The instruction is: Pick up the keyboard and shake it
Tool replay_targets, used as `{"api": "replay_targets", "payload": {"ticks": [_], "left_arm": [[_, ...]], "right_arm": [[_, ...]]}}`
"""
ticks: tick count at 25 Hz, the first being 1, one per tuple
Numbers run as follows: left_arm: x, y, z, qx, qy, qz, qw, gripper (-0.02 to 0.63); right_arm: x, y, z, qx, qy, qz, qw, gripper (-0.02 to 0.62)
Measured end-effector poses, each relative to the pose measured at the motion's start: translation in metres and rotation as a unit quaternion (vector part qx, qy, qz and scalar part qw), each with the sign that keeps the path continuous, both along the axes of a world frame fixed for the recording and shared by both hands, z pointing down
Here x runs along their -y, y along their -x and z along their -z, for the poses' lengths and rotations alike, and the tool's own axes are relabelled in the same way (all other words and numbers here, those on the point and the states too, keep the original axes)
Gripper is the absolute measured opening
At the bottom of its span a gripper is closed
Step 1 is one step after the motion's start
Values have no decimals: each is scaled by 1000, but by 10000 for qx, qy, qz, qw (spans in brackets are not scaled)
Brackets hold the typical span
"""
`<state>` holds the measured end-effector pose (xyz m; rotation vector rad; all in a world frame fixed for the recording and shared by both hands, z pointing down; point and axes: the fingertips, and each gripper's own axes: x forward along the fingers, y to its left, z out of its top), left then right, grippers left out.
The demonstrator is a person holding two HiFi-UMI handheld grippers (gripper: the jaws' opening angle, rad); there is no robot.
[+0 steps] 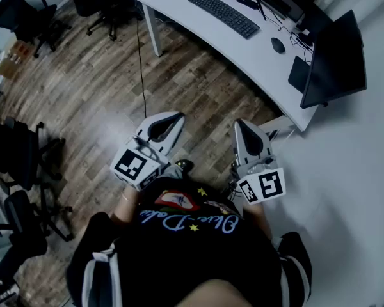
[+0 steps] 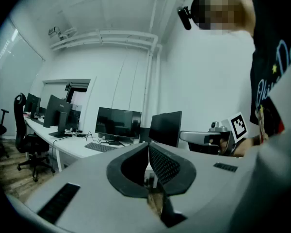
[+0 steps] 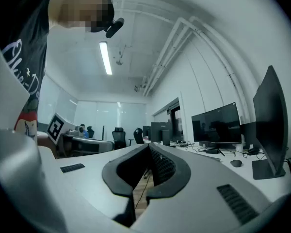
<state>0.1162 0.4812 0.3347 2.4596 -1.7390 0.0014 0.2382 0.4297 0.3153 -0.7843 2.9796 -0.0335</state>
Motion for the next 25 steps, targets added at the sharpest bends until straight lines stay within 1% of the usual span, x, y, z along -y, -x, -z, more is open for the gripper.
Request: {"api": "replay_targets", "payload": {"ticks": [4, 12, 16, 20, 21, 22, 23, 24, 25], "left_arm": [[-4, -2, 3, -118, -130, -50, 9998, 5], [-7, -6, 2, -148, -123, -29, 9998, 5], [-9, -6, 5, -128, -139, -2, 9998, 6], [-12, -8, 2, -110, -32, 32, 9999, 8], [-13, -8, 0, -106, 6, 55, 9999, 9], [-14, -9, -1, -107, 43, 69, 9999, 21], [-15, -9, -3, -123, 88, 71, 9999, 63], [-16, -10, -5, -147, 137, 67, 9998, 102], [-17, -11, -8, -165, 180, 66, 9997, 109]], "right_arm": [[-4, 0, 1, -6, -9, 0, 10000, -1], [-6, -3, 1, 103, -5, 69, 9999, 0], [-8, -3, -1, 29, 33, 75, 10000, 2], [-8, -6, -4, -10, 83, 59, 9999, 9], [-8, -7, -5, -9, 112, 53, 9999, 26], [-8, -8, -7, -11, 147, 53, 9999, 60], [-7, -8, -8, -17, 181, 57, 9998, 77], [-7, -9, -10, -24, 213, 62, 9998, 77], [-7, -10, -12, -33, 244, 65, 9997, 77]]}}
